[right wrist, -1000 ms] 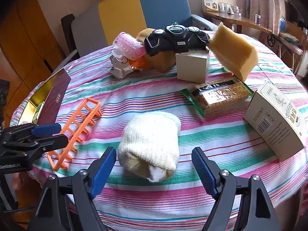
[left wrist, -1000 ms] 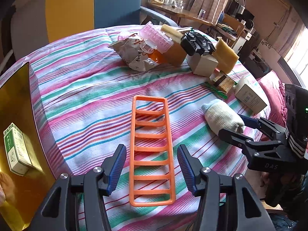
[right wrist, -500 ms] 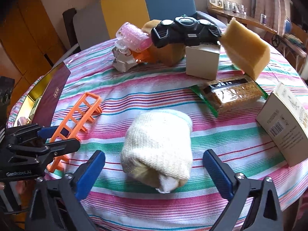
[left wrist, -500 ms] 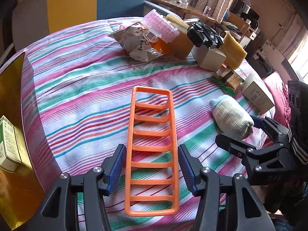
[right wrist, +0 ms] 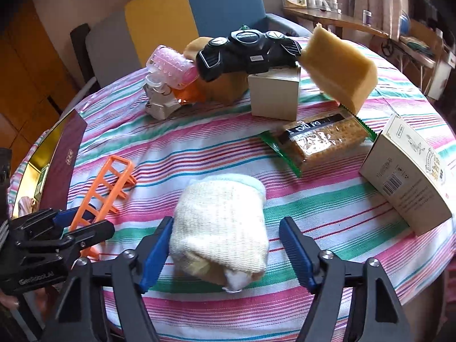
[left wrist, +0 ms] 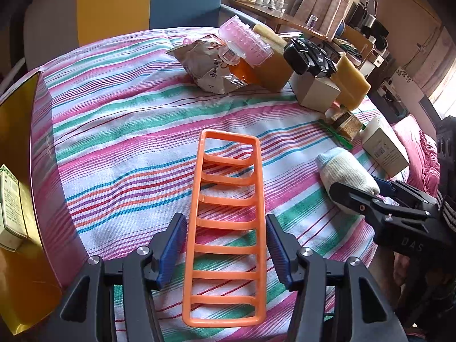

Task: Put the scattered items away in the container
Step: 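Lift the orange rack with the left tool while the right tool grasps the cream sock ball, then carry both items over the gold tray and open both tools to release them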

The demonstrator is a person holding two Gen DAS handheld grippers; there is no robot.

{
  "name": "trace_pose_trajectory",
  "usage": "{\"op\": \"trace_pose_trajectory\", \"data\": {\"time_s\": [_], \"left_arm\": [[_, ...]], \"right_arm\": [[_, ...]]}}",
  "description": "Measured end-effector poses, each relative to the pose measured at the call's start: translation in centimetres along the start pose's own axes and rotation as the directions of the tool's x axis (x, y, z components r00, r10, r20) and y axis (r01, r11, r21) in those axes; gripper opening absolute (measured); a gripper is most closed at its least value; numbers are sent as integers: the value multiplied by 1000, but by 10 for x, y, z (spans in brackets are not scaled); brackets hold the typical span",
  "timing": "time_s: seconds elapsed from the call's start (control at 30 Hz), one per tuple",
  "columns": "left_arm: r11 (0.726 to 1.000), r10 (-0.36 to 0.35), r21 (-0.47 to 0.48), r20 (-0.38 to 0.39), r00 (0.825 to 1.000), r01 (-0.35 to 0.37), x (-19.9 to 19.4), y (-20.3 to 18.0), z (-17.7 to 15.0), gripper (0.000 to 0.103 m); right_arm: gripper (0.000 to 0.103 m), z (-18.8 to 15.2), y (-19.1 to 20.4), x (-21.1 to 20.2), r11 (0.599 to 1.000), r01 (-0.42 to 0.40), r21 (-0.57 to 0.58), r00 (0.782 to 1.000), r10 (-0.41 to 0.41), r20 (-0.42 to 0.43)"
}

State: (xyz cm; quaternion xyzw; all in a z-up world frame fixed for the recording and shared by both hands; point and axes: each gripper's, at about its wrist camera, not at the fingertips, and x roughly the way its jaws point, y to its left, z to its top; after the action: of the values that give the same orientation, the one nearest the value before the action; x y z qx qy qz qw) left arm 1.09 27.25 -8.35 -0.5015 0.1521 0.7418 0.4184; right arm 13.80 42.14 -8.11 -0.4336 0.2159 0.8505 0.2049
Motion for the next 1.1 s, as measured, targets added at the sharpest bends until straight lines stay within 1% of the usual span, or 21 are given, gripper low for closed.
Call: {"op": "trace_pose_trajectory", "data": {"time_s": [0.07, 0.1, 0.23, 0.3, 0.37, 0.43, 0.5, 0.53, 0.63, 0.83, 0.97, 1.1], "left_arm": [[1000, 7, -7, -4, 1000, -7, 0, -1, 1, 57], [1000, 12, -7, -6, 1000, -12, -1, -2, 2, 57], [998, 47, 32, -15, 999, -46, 1, -8, 2, 57], [997, 63, 47, -12, 998, -63, 1, -11, 1, 57], [995, 76, 57, -7, 997, -76, 0, -13, 0, 57], [994, 84, 64, -1, 996, -84, -1, -14, -1, 57], [994, 91, 63, 9, 996, -91, -3, -14, -1, 53], [993, 97, 60, 15, 995, -97, -4, -13, -2, 50], [996, 83, 38, 34, 996, -84, -9, -10, -4, 50], [999, 52, -22, 95, 994, -50, -31, -2, -5, 50], [997, 49, -71, 162, 986, -37, -52, 2, -3, 50], [989, 80, -136, 229, 970, -50, -83, 23, -7, 50]], "right_arm": [[64, -1, 5, -2, 1000, 4, -25, 1000, -4, 0], [63, -1, 7, -2, 999, 10, -38, 1000, -10, -1], [64, -2, 8, -3, 998, 18, -58, 999, -19, -27], [67, -2, 5, -2, 999, 16, -52, 999, -18, -40], [67, -2, 6, -3, 998, 19, -64, 999, -22, -47], [64, -2, 9, -5, 995, 35, -92, 998, -39, -46], [62, -2, 12, -7, 992, 47, -116, 998, -51, -31], [62, -3, 13, -8, 991, 49, -124, 998, -53, -28], [61, -6, 15, -9, 988, 50, -146, 998, -53, -18], [61, -5, 21, -20, 988, -3, -153, 1000, 5, 12], [61, 1, 33, -28, 985, -40, -170, 998, 46, 31], [61, 8, 58, -33, 973, -73, -220, 995, 85, 48]]}}
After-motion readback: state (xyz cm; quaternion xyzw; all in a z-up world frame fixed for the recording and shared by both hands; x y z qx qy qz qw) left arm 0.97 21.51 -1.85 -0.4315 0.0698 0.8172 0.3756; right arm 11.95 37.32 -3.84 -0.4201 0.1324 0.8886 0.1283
